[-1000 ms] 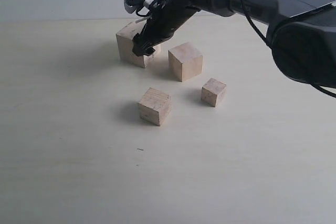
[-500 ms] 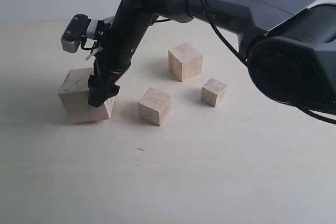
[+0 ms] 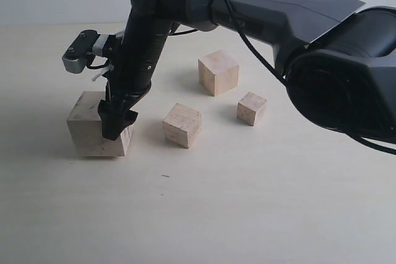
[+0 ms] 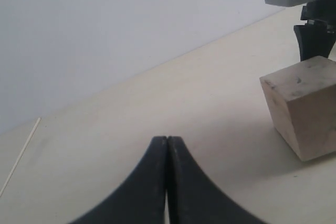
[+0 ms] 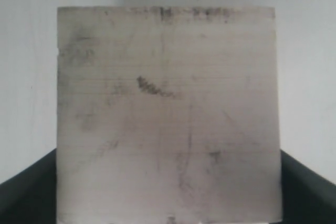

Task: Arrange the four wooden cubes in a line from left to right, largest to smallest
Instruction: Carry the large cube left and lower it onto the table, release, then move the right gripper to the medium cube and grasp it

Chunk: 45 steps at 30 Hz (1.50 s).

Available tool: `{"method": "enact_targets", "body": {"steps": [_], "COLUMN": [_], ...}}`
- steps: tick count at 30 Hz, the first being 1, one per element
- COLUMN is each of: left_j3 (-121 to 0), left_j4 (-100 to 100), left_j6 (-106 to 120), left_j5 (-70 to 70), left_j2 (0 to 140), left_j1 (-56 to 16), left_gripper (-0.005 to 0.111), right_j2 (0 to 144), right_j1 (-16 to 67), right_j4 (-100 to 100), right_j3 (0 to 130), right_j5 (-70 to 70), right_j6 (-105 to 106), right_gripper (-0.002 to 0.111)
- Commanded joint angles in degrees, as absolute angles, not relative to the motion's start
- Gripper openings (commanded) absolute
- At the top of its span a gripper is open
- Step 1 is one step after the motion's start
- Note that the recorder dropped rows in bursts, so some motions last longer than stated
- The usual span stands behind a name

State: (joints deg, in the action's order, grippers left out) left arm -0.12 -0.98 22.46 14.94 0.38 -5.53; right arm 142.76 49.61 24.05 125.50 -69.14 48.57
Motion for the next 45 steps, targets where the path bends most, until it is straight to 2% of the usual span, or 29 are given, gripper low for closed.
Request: {"method": "enact_targets", "body": {"steps": [1,6,9,13,18,20,26,34,39,45], "left_j3": [0.0,0.0,0.0,0.0,0.0,0.0,0.0,0.0,0.0,0.0], "left_j4": [-0.7,-0.7,-0.7,-0.7,-0.7,-0.7,-0.7,-0.7,-0.7,-0.7], "left_j6": [22.2,22.2,22.2,22.2,22.2,22.2,22.2,22.2,22.2,22.2], "left_j5": [14.7,14.7,14.7,14.7,14.7,14.7,14.7,14.7,14.7,14.7], "left_j2": [0.0,0.0,0.0,0.0,0.0,0.0,0.0,0.0,0.0,0.0], "left_j1": [-5.5,-5.5,-5.5,-5.5,-5.5,-5.5,-5.5,-5.5,-5.5,-5.5], "left_gripper": [0.0,0.0,0.0,0.0,0.0,0.0,0.0,0.0,0.0,0.0], "right_j2": [142.1,143.3,144.5,145.1,145.1,144.9,140.0,124.1,118.0,117.3], "right_j1": [50.7,51.6,52.3,52.6,53.3,53.3,53.3,51.6,46.4,43.8], "right_j4": [19.9,18.7,15.1,14.4,13.7,13.8,13.9,10.8,6.9,4.1], "right_j3": [125.4,125.4,125.4,125.4,125.4,125.5,125.5,125.6,124.8,113.9], "right_j5": [-70.0,-70.0,-70.0,-70.0,-70.0,-70.0,-70.0,-70.0,-70.0,-70.0], "right_j6": [45.9,45.9,44.6,43.7,43.7,43.7,43.9,37.5,20.8,22.7], "right_gripper": [0.0,0.001,0.009,0.032,0.069,0.081,0.104,0.105,0.105,0.105]}}
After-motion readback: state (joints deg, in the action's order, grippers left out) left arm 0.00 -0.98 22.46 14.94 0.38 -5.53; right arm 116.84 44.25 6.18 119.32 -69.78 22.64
